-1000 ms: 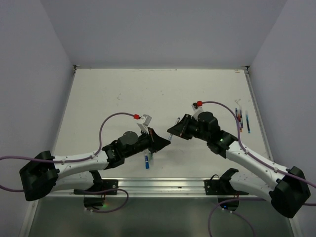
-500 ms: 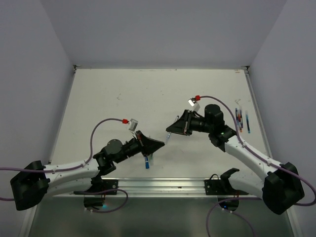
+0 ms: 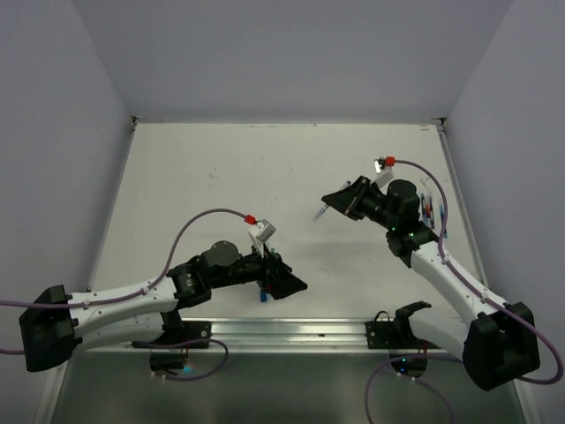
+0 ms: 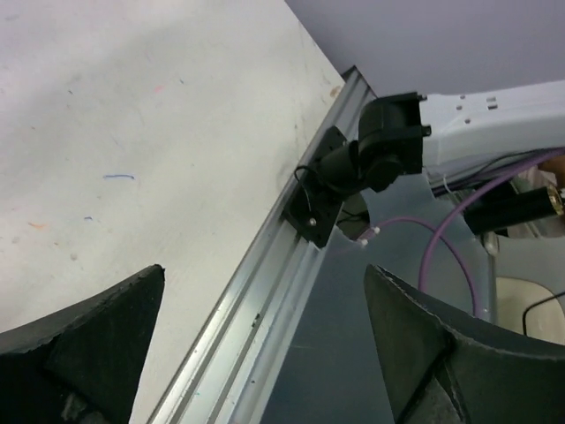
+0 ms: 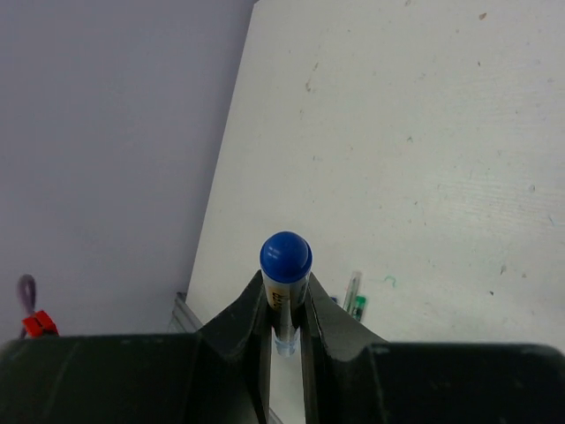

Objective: Open the pen caps

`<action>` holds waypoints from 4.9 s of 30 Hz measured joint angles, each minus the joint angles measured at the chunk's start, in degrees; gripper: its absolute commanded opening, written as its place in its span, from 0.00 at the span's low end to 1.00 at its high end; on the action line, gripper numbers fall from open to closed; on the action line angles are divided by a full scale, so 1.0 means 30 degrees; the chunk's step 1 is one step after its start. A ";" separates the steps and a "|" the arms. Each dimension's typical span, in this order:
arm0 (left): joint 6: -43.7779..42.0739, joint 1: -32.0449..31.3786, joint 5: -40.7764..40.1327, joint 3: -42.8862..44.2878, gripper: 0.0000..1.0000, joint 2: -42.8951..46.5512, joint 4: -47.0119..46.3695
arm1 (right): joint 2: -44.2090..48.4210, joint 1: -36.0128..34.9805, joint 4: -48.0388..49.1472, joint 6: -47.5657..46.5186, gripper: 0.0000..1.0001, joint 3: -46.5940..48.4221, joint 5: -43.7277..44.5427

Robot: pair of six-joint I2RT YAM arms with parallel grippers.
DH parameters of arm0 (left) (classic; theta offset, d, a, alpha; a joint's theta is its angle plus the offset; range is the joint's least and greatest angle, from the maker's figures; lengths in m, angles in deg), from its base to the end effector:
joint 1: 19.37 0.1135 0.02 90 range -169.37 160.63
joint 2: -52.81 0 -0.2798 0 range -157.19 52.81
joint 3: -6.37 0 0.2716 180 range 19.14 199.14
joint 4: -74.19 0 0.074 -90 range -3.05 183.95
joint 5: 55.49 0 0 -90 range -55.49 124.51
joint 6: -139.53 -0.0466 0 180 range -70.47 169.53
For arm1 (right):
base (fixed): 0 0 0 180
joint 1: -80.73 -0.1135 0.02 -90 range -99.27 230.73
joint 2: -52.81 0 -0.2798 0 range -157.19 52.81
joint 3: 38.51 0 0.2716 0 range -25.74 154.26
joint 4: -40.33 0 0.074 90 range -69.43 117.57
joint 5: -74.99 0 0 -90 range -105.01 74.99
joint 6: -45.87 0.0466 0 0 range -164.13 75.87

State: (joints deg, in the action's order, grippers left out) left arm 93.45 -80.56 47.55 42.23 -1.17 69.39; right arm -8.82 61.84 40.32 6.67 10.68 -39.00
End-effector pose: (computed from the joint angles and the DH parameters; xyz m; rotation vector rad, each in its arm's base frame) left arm 0.1015 -0.2064 0.2278 0.4944 2.0130 -1.4397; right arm 0.2456 0.1041 0.2761 0.2127 1.9362 1.2161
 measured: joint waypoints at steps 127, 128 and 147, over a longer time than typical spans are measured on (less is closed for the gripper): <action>0.0466 -0.6280 -1.2626 0.4065 0.00 -0.6105 0.3388 | -0.0765 -0.1173 -0.4131 0.2601 0.00 0.2608 0.4962; 0.0525 -0.6484 -1.3296 0.4575 0.00 -0.6513 0.4881 | -0.0765 -0.1333 -0.4685 0.2259 0.00 0.3286 0.5923; -0.1457 -0.0080 -1.0790 0.3585 0.00 -0.1086 0.8473 | -0.4954 -0.2186 -1.0054 -0.4051 0.00 0.5850 0.6594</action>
State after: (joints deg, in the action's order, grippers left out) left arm 89.08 -80.80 15.18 52.98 -4.43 94.81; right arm -23.68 55.28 10.16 -5.48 28.23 -19.22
